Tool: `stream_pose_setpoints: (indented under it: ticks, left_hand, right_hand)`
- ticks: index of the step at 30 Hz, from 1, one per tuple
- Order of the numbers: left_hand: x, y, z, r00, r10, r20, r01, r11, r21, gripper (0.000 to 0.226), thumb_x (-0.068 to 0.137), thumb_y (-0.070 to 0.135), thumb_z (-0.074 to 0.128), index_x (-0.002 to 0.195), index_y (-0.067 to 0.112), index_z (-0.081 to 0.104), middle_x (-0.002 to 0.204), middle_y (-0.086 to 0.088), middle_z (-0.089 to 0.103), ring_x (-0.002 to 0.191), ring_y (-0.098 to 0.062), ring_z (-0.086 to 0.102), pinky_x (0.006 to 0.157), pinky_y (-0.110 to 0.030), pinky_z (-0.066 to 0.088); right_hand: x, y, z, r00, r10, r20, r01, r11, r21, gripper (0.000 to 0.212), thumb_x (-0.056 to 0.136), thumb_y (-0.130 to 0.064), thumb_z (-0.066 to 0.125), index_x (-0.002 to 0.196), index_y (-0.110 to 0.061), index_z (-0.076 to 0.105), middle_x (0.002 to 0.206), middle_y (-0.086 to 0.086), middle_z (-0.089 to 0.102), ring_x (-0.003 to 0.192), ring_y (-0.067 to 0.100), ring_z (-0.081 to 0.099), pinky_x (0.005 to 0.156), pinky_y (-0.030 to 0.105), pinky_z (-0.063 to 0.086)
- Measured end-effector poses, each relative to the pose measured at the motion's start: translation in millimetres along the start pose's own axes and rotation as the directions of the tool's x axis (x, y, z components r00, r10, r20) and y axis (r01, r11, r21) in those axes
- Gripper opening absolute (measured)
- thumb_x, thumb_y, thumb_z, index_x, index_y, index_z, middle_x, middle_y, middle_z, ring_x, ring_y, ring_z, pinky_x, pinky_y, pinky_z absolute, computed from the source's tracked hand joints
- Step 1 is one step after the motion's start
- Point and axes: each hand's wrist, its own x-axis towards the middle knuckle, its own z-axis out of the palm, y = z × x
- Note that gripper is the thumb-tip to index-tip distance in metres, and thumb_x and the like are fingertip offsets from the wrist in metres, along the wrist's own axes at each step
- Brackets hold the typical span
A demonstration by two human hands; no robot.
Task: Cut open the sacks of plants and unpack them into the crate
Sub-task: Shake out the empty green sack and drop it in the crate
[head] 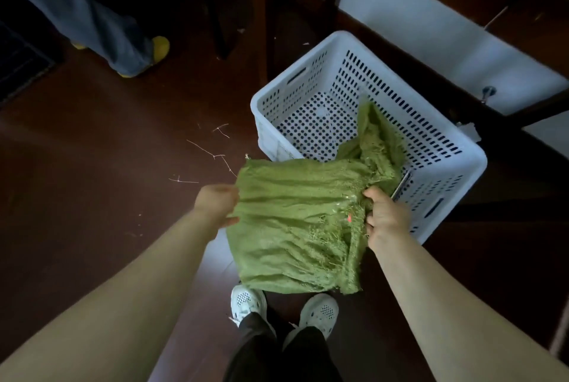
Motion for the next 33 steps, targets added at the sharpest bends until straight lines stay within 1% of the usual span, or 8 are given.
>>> stream_pose_setpoints:
  ticks: [5,13,15,18,21,24,29,33]
  left_hand:
    - [70,-39,27,0.988,0.157,-0.001,-0.130,0.822,0.554,0.063,0.082,0.010,0.055,0.141,0.028,0.042,0.133,-0.018,0.048,0.101,-0.036,0.063,0.089,-0.041,0.053]
    - [161,-53,51,0.979,0.200,0.034,-0.159,0.654,0.739,0.106,0.075,0.028,0.079,0.146,0.051,0.002,0.156,-0.015,-0.014,0.143,-0.040,0.005,0.110,-0.054,0.031]
    - [182,-59,56,0.960,0.259,0.109,-0.250,0.606,0.755,0.097,0.076,0.028,0.078,0.146,0.049,0.014,0.157,-0.015,-0.007,0.142,-0.038,0.013,0.111,-0.048,0.031]
    - [202,-67,65,0.896,0.409,0.174,-0.380,0.500,0.778,0.045,0.088,0.017,0.061,0.132,0.024,0.056,0.138,-0.020,0.047,0.121,-0.037,0.048,0.096,-0.034,0.039]
    - [191,-66,65,0.884,0.464,0.055,-0.346,0.571,0.744,0.028,0.091,0.009,0.051,0.114,0.007,0.066,0.110,-0.024,0.064,0.104,-0.040,0.057,0.085,-0.038,0.044]
    - [165,-56,52,0.896,0.442,-0.049,-0.316,0.710,0.630,0.021,0.089,0.003,0.048,0.098,-0.003,0.065,0.098,-0.028,0.065,0.094,-0.042,0.060,0.080,-0.039,0.047]
    - [98,-49,45,0.981,0.186,0.047,-0.191,0.923,0.333,0.027,0.090,0.003,0.048,0.068,0.013,0.062,0.060,-0.009,0.059,0.043,-0.017,0.055,0.054,-0.025,0.049]
    - [51,-53,56,0.988,0.077,0.132,-0.087,0.993,0.074,0.016,0.084,-0.001,0.054,0.070,0.005,0.060,0.051,0.001,0.048,0.052,-0.012,0.045,0.054,-0.019,0.041]
  right_hand:
    - [49,22,24,0.947,-0.321,-0.026,0.303,0.916,-0.262,0.014,0.091,-0.019,0.061,0.092,-0.011,0.049,0.076,0.000,0.051,0.066,0.022,0.051,0.064,0.033,0.044]
    - [118,59,57,0.874,-0.483,-0.049,0.395,0.767,-0.505,0.035,0.093,-0.020,0.058,0.120,0.000,0.048,0.102,0.015,0.062,0.097,0.035,0.063,0.072,0.035,0.044]
    - [129,64,63,0.866,-0.498,-0.045,0.413,0.763,-0.498,0.038,0.092,-0.022,0.059,0.122,-0.001,0.047,0.111,0.016,0.063,0.099,0.034,0.063,0.074,0.035,0.046]
    - [138,69,72,0.866,-0.498,-0.041,0.443,0.804,-0.397,0.040,0.090,-0.027,0.061,0.122,-0.006,0.048,0.106,0.008,0.063,0.088,0.026,0.061,0.069,0.029,0.042]
    - [130,73,80,0.868,-0.489,0.091,0.491,0.814,-0.311,0.048,0.084,-0.032,0.068,0.122,-0.012,0.045,0.106,0.000,0.057,0.092,0.018,0.057,0.074,0.026,0.041]
    - [104,76,89,0.825,-0.453,0.337,0.538,0.813,-0.224,0.093,0.060,-0.054,0.083,0.132,-0.014,0.040,0.125,0.002,0.055,0.115,0.018,0.055,0.101,0.036,0.045]
    - [47,68,102,0.805,-0.091,0.587,0.476,0.690,-0.546,0.144,0.046,-0.045,0.092,0.150,-0.034,-0.007,0.155,0.000,0.006,0.144,0.024,0.015,0.114,0.040,0.023]
    - [31,71,104,0.790,0.020,0.612,0.514,0.521,-0.681,0.147,0.048,-0.037,0.093,0.146,-0.042,-0.015,0.155,0.001,0.004,0.143,0.025,0.018,0.113,0.044,0.029]
